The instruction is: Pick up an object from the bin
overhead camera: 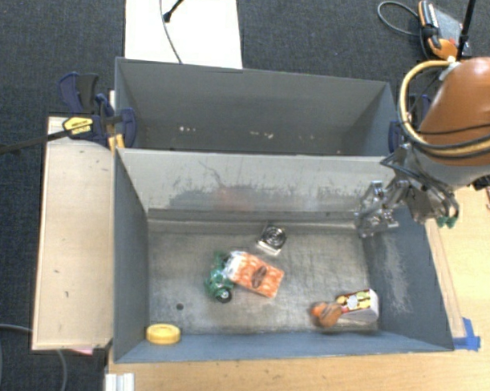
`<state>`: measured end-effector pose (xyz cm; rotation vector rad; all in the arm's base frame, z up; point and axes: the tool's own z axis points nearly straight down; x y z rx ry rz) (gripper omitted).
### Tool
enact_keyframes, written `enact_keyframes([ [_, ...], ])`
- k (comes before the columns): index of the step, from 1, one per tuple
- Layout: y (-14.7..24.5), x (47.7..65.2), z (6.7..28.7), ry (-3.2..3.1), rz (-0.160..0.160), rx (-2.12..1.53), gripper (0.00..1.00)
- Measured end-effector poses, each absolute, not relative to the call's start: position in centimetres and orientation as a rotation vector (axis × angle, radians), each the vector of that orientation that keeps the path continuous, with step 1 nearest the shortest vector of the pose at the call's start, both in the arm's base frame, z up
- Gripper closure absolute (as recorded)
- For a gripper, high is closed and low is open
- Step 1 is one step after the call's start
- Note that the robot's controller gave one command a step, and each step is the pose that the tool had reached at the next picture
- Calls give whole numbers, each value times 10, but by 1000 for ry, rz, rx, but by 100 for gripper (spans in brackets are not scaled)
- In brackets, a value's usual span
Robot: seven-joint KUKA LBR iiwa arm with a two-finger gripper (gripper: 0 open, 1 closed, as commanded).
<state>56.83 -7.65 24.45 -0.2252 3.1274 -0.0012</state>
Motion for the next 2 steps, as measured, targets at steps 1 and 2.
enact_keyframes([
  [1,-87,586,236,3076,-2,-600,100],
  [2,-82,587,232,3016,-1,-871,100],
])
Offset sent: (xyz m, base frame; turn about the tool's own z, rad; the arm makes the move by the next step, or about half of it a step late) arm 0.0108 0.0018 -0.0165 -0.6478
